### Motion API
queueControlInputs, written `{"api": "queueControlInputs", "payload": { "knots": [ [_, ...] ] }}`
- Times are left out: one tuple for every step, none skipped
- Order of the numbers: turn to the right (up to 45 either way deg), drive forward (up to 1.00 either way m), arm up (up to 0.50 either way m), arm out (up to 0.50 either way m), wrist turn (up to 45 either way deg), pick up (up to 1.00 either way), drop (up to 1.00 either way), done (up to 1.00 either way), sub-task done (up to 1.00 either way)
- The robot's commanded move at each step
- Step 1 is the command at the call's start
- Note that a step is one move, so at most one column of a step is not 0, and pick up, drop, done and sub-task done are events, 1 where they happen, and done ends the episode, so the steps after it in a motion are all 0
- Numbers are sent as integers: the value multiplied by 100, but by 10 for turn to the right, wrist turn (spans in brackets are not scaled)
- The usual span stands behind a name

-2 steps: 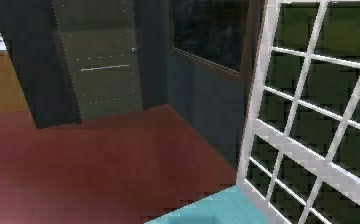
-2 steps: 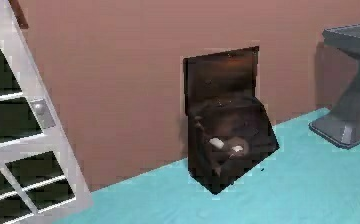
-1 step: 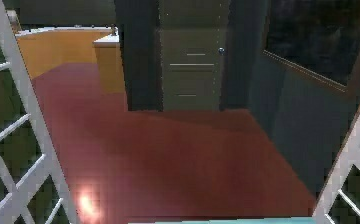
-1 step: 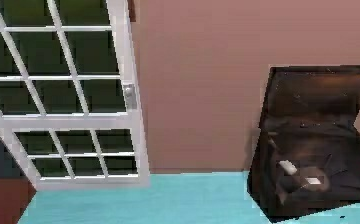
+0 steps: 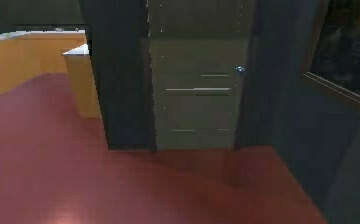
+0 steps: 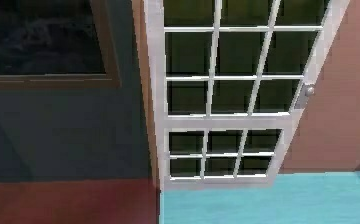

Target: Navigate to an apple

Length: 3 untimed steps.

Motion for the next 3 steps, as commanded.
{"api": "queueControlInputs", "payload": {
  "knots": [
    [-30, 0, 0, 0, 0, 0, 0, 0, 0],
    [0, 50, 0, 0, 0, 0, 0, 0, 0],
    [-420, 0, 0, 0, 0, 0, 0, 0, 0]
  ]
}}
